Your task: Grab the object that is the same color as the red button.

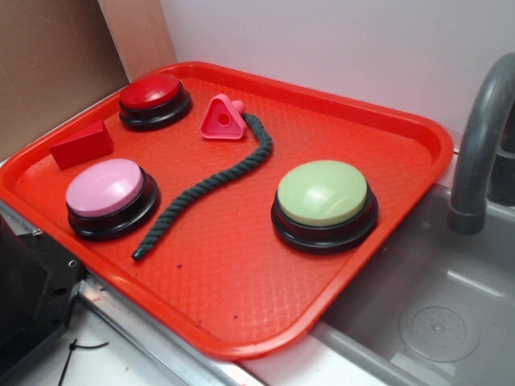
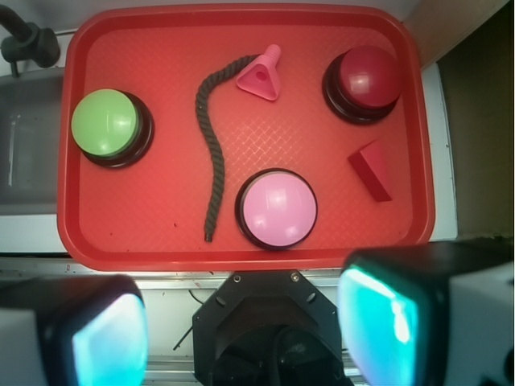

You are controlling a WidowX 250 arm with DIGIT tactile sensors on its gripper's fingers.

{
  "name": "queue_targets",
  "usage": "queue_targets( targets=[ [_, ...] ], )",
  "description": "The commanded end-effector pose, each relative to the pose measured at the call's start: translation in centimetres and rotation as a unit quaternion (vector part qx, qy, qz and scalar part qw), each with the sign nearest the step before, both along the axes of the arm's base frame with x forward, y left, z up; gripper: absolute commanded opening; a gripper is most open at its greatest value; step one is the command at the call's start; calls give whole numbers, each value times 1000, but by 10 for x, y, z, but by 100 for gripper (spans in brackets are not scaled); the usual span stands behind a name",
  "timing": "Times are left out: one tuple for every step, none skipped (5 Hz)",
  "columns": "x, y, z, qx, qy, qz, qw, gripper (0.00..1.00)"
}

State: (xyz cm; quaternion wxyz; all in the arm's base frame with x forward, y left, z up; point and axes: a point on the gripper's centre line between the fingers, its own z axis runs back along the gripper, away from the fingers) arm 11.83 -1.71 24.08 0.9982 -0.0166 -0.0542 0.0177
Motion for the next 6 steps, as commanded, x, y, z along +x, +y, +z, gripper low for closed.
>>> queue_targets(
  targets=[
    [0,0,0,0,0,0,1000,100],
    [6,9,-14,-1,-3,-31,1000,100],
    [12,25,-37,14,-3,-47,999,100],
    [26,48,-61,17,5,-29,999,100],
    [42,81,-88,30,33,40,998,100],
    [55,106,-110,32,36,76,996,100]
  ],
)
